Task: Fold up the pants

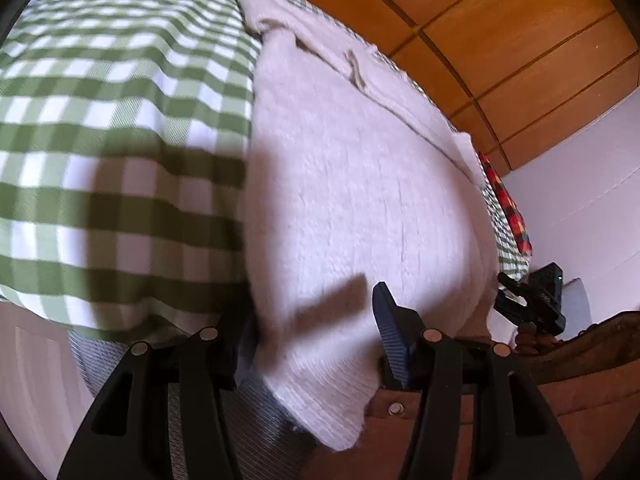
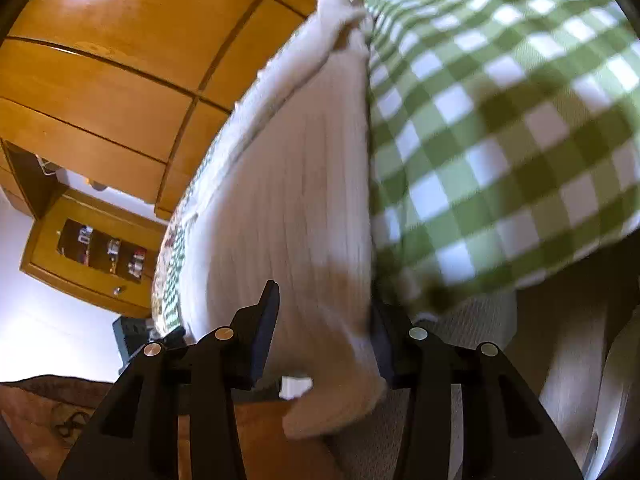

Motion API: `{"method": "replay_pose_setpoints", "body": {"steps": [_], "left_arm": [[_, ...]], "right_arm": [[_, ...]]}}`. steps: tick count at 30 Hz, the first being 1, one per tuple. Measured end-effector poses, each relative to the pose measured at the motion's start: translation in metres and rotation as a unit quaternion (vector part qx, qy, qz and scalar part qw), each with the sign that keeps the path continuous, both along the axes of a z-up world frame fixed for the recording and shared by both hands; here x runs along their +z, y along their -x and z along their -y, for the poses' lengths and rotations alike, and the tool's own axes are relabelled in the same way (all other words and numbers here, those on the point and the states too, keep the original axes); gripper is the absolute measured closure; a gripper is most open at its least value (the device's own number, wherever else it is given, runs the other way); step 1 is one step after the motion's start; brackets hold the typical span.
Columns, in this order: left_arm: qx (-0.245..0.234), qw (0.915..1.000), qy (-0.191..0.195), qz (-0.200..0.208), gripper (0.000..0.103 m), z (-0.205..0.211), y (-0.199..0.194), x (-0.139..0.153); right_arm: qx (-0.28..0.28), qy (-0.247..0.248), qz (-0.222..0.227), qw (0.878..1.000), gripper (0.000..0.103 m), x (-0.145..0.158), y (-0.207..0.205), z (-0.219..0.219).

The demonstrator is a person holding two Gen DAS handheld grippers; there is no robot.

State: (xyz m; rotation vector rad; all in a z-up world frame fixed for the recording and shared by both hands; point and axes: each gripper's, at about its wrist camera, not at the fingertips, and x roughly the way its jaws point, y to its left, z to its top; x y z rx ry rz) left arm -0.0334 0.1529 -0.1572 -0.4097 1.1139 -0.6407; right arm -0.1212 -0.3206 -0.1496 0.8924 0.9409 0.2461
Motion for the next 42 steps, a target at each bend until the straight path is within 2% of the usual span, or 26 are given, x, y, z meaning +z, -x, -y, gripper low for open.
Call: {"method": "replay_pose_setpoints", "body": {"steps": [3, 7, 8, 9, 10, 11, 14, 20, 24, 28, 31, 34, 42], "left_arm": [[-0.019, 0.9995, 0.014, -0.018, 0.05, 0.005, 0.005, -0.005], [-0.049, 0.998, 0.01, -0.039, 0.05, 0.017, 0.01, -0.013], [-0.057, 0.9973, 0.009, -0.046, 0.05, 0.021, 0.011, -0.015], [-0.067, 0.9965, 0.006, -0.05, 0.055, 0.025, 0.013, -0.016], [-0.075, 0.9959, 0.004, -0.05, 0.072, 0.028, 0.015, -0.016], [-0.087, 0.9952, -0.002, -0.044, 0.078, 0.033, 0.018, -0.014], [-0.104, 0.9943, 0.003, -0.022, 0.094, 0.04, 0.024, -0.001], [-0.08, 0.9939, 0.066, 0.038, 0.095, 0.027, 0.024, 0.038], [-0.053, 0.9918, 0.093, 0.07, 0.095, 0.02, 0.01, 0.056], [-0.016, 0.9924, 0.094, 0.077, 0.096, 0.01, -0.004, 0.059], [-0.014, 0.9895, 0.104, 0.1, 0.096, 0.014, 0.001, 0.07], [-0.021, 0.988, 0.106, 0.111, 0.096, 0.013, 0.012, 0.079], [-0.019, 0.9796, 0.135, 0.148, 0.097, -0.005, 0.047, 0.11]], "right_arm": [[0.023, 0.007, -0.024, 0.999, 0.06, -0.007, 0.002, -0.009], [0.053, 0.006, -0.064, 0.997, 0.06, -0.023, -0.001, -0.023], [0.062, 0.008, -0.07, 0.996, 0.07, -0.026, -0.002, -0.026], [0.076, 0.006, -0.073, 0.994, 0.076, -0.028, -0.005, -0.032], [0.087, 0.009, -0.073, 0.993, 0.084, -0.028, -0.006, -0.036], [0.095, 0.013, -0.069, 0.993, 0.09, -0.026, -0.006, -0.038], [0.104, -0.006, -0.045, 0.994, 0.091, -0.017, -0.007, -0.039], [0.102, -0.06, 0.048, 0.992, 0.091, 0.012, -0.004, -0.026], [0.098, -0.071, 0.109, 0.987, 0.091, 0.034, -0.014, -0.02], [0.077, -0.081, 0.125, 0.986, 0.091, 0.038, -0.035, -0.015], [0.075, -0.074, 0.145, 0.984, 0.094, 0.049, -0.041, -0.019], [0.073, -0.066, 0.156, 0.983, 0.095, 0.057, -0.037, -0.022], [0.054, -0.084, 0.204, 0.974, 0.095, 0.077, 0.003, -0.004]]}}
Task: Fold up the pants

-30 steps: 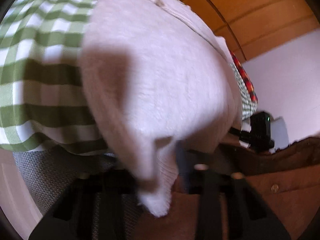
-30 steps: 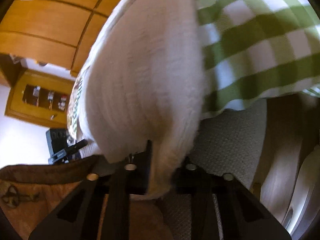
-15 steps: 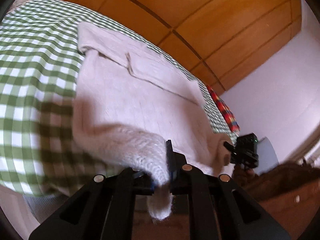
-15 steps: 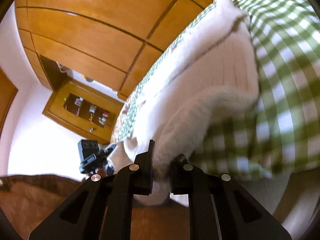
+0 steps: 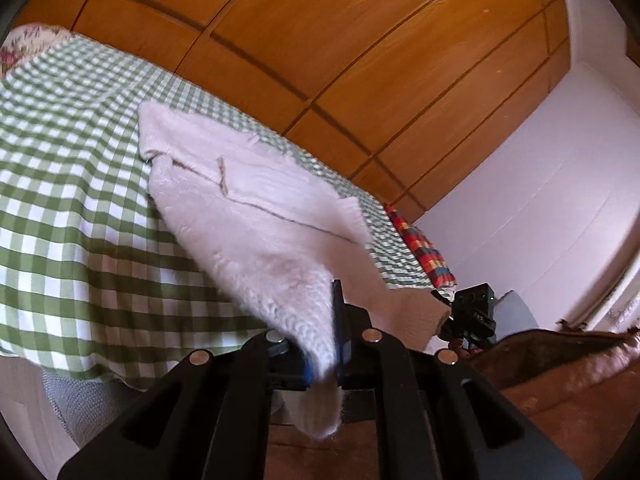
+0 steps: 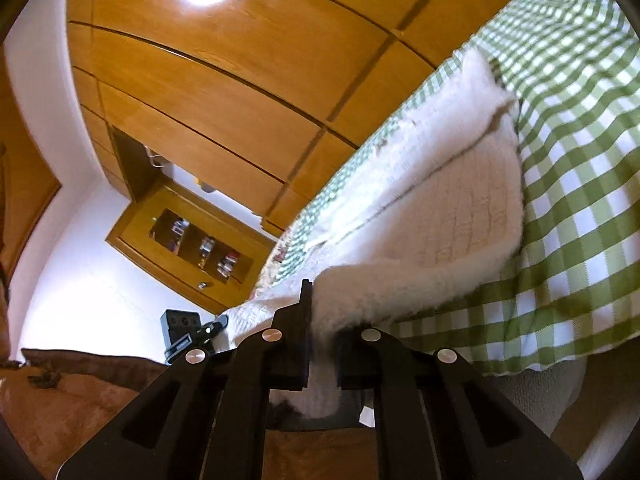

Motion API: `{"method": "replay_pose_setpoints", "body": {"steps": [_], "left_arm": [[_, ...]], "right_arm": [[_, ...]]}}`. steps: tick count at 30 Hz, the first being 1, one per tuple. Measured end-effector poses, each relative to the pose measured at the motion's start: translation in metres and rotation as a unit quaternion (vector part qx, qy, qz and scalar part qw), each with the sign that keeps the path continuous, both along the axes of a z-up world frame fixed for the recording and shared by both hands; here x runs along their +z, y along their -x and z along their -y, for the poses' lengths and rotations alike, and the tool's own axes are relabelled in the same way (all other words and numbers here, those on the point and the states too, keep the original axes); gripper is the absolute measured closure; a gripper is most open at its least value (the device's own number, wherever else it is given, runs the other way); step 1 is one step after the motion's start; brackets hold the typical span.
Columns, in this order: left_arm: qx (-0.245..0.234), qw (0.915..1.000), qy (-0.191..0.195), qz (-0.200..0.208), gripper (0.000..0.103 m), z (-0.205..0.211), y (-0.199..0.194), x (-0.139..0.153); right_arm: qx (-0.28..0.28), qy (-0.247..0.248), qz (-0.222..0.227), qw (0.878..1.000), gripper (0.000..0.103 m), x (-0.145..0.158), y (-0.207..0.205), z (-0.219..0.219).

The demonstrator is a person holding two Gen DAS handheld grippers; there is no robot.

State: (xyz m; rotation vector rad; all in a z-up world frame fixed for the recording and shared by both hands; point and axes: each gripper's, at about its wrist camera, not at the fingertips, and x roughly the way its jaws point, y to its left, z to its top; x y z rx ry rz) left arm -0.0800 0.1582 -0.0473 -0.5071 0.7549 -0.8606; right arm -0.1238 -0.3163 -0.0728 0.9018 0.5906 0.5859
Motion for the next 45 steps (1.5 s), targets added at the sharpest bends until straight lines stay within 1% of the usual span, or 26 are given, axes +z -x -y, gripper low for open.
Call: {"method": "replay_pose_setpoints", "body": {"steps": [2, 6, 14, 19, 22, 25, 27, 28, 29, 31, 33, 35, 36, 39, 41, 45], "left_arm": [[0.004, 0.9999, 0.009, 0.01, 0.097, -0.005, 0.009, 0.006], [0.014, 0.9994, 0.027, 0.014, 0.097, -0.013, 0.017, 0.012], [0.016, 0.9983, 0.05, 0.025, 0.098, -0.019, 0.033, 0.021], [0.02, 0.9972, 0.068, 0.025, 0.098, -0.025, 0.04, 0.025], [0.02, 0.9959, 0.084, 0.026, 0.098, -0.035, 0.053, 0.031], [0.011, 0.9932, 0.113, 0.025, 0.097, -0.045, 0.066, 0.036], [0.011, 0.992, 0.125, 0.013, 0.097, -0.05, 0.068, 0.034], [0.015, 0.992, 0.125, 0.005, 0.097, -0.052, 0.066, 0.031], [0.018, 0.9918, 0.126, -0.004, 0.097, -0.052, 0.062, 0.027], [0.025, 0.9895, 0.14, -0.029, 0.097, -0.053, 0.049, 0.017], [0.04, 0.9875, 0.143, -0.053, 0.097, -0.052, 0.031, 0.007], [0.046, 0.9856, 0.152, -0.059, 0.097, -0.051, 0.014, -0.001], [0.051, 0.9851, 0.154, -0.058, 0.097, -0.05, 0.002, -0.004], [0.062, 0.9872, 0.137, -0.053, 0.097, -0.042, -0.028, -0.011], [0.071, 0.9871, 0.129, -0.062, 0.097, -0.036, -0.052, -0.016], [0.083, 0.9882, 0.106, -0.073, 0.097, -0.028, -0.095, -0.022]], "right_arm": [[-0.002, -0.002, 0.014, 1.0, 0.095, 0.005, 0.008, 0.003], [-0.001, 0.0, 0.04, 0.999, 0.096, 0.015, 0.02, 0.001], [-0.011, -0.012, 0.059, 0.998, 0.096, 0.022, 0.035, 0.009], [-0.009, -0.021, 0.073, 0.997, 0.096, 0.031, 0.047, 0.011], [-0.002, -0.041, 0.087, 0.995, 0.096, 0.035, 0.061, 0.014], [0.003, -0.074, 0.098, 0.992, 0.096, 0.035, 0.075, 0.019], [0.003, -0.088, 0.097, 0.991, 0.096, 0.033, 0.078, 0.022], [0.002, -0.091, 0.095, 0.991, 0.096, 0.032, 0.077, 0.023], [0.001, -0.095, 0.091, 0.991, 0.096, 0.029, 0.073, 0.024], [0.001, -0.109, 0.081, 0.991, 0.096, 0.022, 0.059, 0.025], [0.0, -0.107, 0.065, 0.992, 0.096, 0.018, 0.04, 0.026], [-0.003, -0.11, 0.059, 0.992, 0.096, 0.016, 0.02, 0.029], [-0.012, -0.116, 0.051, 0.992, 0.096, 0.013, 0.004, 0.032], [-0.037, -0.146, 0.024, 0.988, 0.096, 0.002, -0.033, 0.043], [-0.053, -0.15, 0.001, 0.987, 0.096, -0.008, -0.06, 0.049], [-0.061, -0.148, -0.024, 0.987, 0.096, -0.02, -0.1, 0.059]]}}
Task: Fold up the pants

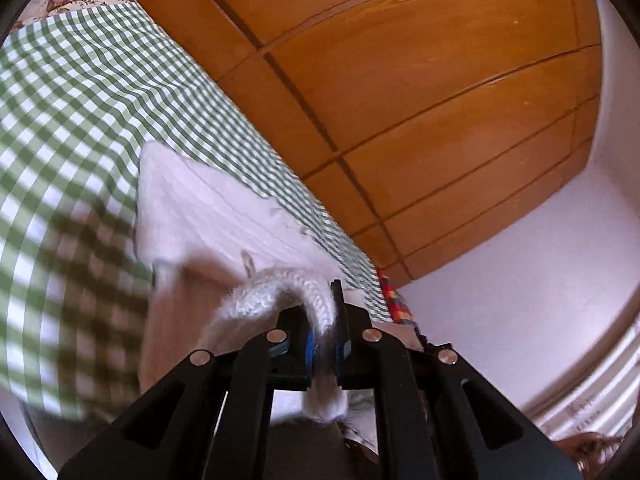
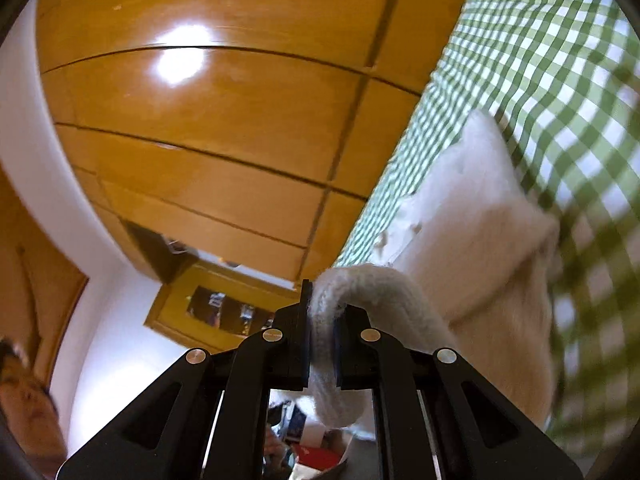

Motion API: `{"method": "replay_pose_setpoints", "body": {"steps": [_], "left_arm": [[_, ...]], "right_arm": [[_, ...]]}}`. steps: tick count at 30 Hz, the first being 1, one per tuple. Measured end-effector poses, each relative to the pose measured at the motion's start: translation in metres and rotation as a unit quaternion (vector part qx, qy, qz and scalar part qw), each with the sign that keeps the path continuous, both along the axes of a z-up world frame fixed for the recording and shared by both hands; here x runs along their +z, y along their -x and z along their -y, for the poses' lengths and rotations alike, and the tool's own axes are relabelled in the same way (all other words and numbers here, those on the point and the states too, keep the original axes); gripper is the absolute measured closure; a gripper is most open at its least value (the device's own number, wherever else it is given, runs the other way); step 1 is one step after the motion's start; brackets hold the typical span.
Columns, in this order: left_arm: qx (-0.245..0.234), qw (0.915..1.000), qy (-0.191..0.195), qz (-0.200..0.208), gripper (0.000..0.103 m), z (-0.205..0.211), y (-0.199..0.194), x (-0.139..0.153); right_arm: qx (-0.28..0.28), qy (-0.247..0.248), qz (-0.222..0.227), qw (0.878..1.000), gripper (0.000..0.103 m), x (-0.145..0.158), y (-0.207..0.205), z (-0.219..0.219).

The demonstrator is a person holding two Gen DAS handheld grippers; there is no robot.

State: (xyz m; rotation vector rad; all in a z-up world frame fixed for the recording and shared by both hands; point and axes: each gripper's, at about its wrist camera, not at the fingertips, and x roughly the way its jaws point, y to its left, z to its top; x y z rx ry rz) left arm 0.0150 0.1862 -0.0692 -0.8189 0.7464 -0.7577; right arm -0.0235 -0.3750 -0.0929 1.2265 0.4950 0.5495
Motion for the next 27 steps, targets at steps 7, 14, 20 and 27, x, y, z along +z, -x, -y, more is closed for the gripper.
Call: {"method": "replay_pose_setpoints", "body": {"steps": [7, 14, 20, 27], "left_arm": [[0.007, 0.9994, -0.032, -0.011, 0.097, 0.021, -0.064, -0.004], [0.049, 0.9913, -0.085, -0.087, 0.092, 0.041, -0.13, -0.042], [0.077, 0.9908, -0.086, -0.071, 0.043, 0.041, -0.129, -0.041], [0.124, 0.9743, -0.177, -0.063, 0.042, 0.028, -0.125, -0.032]], "right_arm": [[-0.015, 0.019, -0.048, 0.999, 0.096, -0.009, -0.058, 0.006], [-0.054, 0.055, -0.133, 0.988, 0.095, -0.044, -0.097, 0.009], [-0.051, 0.133, -0.101, 0.985, 0.043, -0.023, -0.095, -0.003], [-0.034, 0.337, -0.097, 0.936, 0.042, 0.008, -0.108, -0.019]]}}
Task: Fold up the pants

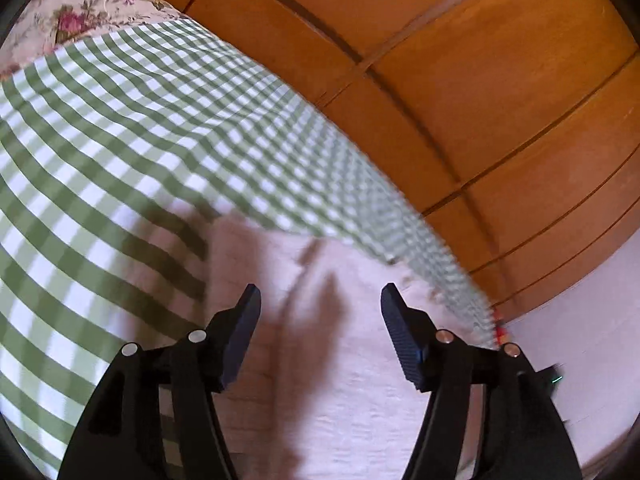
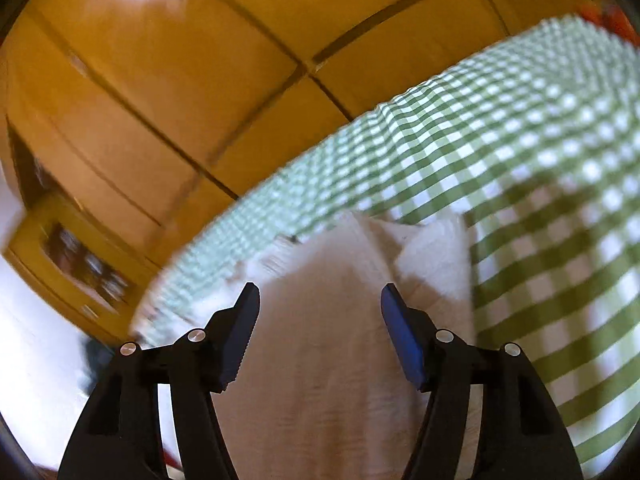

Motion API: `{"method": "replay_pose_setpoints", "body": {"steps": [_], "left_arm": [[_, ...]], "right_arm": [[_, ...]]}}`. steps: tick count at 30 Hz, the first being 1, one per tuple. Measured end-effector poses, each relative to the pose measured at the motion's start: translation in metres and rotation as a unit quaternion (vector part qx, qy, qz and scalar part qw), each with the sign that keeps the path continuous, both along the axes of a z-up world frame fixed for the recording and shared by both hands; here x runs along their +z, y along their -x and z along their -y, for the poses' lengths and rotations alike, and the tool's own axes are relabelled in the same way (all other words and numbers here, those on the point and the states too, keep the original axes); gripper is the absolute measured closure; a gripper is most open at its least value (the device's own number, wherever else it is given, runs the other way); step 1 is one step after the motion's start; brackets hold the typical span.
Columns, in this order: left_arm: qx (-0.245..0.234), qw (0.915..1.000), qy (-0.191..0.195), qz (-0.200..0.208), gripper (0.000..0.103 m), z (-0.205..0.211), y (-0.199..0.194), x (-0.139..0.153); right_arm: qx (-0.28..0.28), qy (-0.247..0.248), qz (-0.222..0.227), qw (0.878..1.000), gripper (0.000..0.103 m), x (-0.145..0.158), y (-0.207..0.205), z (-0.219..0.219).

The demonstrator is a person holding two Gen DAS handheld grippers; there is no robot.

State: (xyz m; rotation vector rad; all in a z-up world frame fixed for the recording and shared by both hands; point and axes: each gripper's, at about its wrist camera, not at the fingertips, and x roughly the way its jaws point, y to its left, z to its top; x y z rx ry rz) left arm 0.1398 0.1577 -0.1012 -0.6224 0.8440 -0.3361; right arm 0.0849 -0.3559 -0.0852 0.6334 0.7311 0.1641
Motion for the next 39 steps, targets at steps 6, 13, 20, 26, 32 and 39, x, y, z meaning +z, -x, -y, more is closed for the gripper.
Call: {"method": "replay_pose_setpoints", "body": {"steps": [6, 13, 20, 26, 32, 39], "left_arm": [[-0.039, 0.9973, -0.06, -0.016, 0.046, 0.021, -0.018, -0.004], [-0.068, 0.9899, -0.123, -0.021, 0.083, 0.046, -0.023, -0.003], [-0.026, 0.9896, -0.137, 0.036, 0.097, 0.051, -0.014, 0.036], [0.037, 0.9832, -0.173, 0.044, 0.097, 0.055, -0.026, 0.035], [0.052, 0.9697, -0.238, 0.022, 0.093, 0.069, -0.029, -0.008], [0.044, 0.9686, -0.243, 0.031, 0.087, 0.073, -0.026, -0.012]], "right_arm": [[0.016, 0.079, -0.034, 0.996, 0.042, -0.006, -0.026, -0.011], [0.037, 0.129, -0.067, 0.989, 0.074, -0.015, -0.041, -0.031], [-0.008, 0.137, -0.038, 0.99, 0.097, 0.014, -0.038, -0.027], [-0.077, 0.122, -0.037, 0.989, 0.097, 0.004, -0.045, -0.014], [-0.094, 0.122, -0.053, 0.987, 0.097, -0.027, -0.046, -0.012], [-0.099, 0.15, -0.061, 0.982, 0.095, -0.031, -0.051, -0.018]]}}
